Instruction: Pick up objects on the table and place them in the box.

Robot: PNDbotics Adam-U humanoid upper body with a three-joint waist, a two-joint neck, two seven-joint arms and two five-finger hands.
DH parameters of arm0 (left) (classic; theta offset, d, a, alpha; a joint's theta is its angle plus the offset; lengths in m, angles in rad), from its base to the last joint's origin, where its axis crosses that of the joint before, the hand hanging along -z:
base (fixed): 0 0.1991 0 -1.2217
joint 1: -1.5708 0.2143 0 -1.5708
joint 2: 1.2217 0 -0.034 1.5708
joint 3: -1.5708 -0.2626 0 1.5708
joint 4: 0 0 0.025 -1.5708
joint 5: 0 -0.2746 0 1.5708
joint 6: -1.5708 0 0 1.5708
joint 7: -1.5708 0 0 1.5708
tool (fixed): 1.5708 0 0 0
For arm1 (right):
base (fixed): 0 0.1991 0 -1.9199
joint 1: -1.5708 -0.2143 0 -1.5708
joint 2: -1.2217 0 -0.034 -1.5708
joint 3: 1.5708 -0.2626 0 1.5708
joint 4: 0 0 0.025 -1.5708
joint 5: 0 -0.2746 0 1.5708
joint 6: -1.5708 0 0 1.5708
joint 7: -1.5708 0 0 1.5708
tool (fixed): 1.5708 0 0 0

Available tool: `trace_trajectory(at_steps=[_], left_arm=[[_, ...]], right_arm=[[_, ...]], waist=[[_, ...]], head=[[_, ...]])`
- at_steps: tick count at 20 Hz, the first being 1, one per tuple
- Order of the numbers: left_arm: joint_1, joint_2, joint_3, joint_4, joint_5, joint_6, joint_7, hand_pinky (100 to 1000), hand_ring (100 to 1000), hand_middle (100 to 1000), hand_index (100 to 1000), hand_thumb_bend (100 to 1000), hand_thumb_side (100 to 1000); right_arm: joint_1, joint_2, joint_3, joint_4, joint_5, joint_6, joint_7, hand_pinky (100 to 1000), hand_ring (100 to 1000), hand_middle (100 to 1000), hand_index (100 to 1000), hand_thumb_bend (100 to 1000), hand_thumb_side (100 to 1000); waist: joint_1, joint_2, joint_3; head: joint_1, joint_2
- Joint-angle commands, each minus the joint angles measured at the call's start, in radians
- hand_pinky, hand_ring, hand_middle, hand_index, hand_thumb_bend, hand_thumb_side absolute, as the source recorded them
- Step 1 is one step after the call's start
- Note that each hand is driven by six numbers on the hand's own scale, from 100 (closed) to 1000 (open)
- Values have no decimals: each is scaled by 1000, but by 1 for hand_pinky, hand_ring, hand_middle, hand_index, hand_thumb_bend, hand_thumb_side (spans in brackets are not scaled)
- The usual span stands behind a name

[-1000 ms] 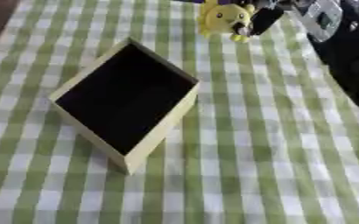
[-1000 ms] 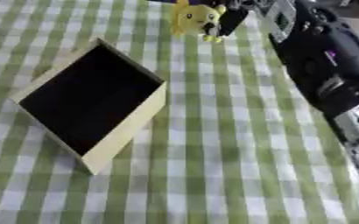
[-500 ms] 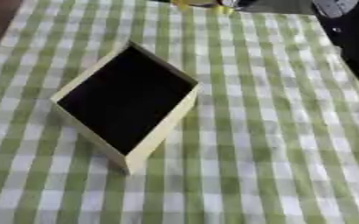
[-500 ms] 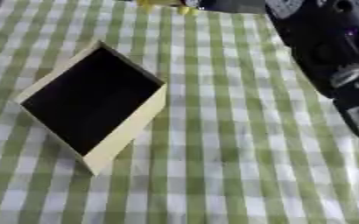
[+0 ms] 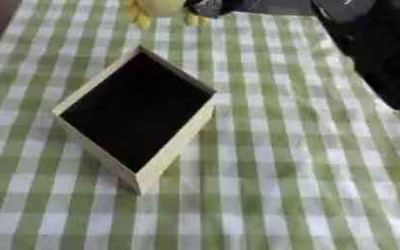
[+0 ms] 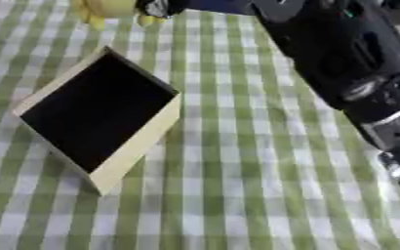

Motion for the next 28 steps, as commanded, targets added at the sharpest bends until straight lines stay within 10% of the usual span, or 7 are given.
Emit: trace_trajectory(at_steps=[1,28], left_arm=[[-12,23,7,-16,1,-4,2,548,611,668,816,406,583],[-7,6,0,-16,-3,4,-4,544,606,664,815,400,594]], right_arm=[[-8,15,7,-72,-6,22,7,711,648,496,670,100,100],[110,118,97,17,133,12,16,702,668,494,662,100,100]], waist=[[9,-24,3],[1,-6,17]], head=[[-5,1],[7,-7]])
